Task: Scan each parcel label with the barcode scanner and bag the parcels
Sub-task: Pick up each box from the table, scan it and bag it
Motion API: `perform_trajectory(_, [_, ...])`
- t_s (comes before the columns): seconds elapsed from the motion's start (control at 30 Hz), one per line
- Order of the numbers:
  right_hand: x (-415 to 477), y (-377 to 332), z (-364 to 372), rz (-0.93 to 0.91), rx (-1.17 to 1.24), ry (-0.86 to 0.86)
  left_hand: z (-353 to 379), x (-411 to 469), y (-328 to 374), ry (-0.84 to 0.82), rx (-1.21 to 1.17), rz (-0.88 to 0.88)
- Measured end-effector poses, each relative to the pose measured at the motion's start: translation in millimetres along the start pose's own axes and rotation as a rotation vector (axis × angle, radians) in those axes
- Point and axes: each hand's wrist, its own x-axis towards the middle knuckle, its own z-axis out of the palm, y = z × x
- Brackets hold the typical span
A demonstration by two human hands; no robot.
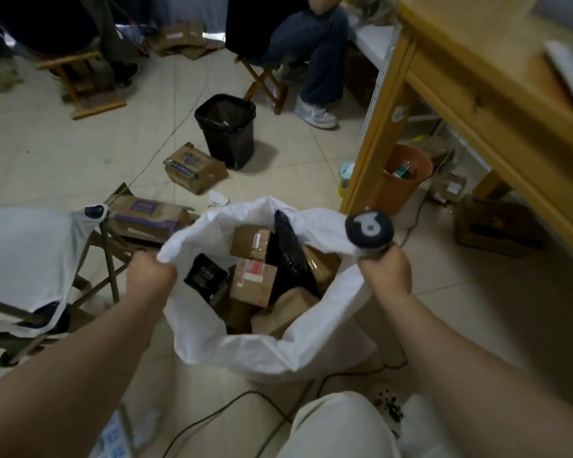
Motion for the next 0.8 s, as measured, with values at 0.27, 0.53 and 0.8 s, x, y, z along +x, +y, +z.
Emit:
perform_trajectory(0.27, [-33,26,-45,0.178,0.269,0.042,50,-89,58,-0.122,0.342,0.239])
perform_trajectory(0.53, [-104,-13,-178,0.25,0.666,0.107,62,-274,179,-0.38,0.394,0.975])
perform_trajectory(0.8, [-178,-23,-289,0.204,0.932,0.253,6,-401,204,-0.355,0.294,1.33])
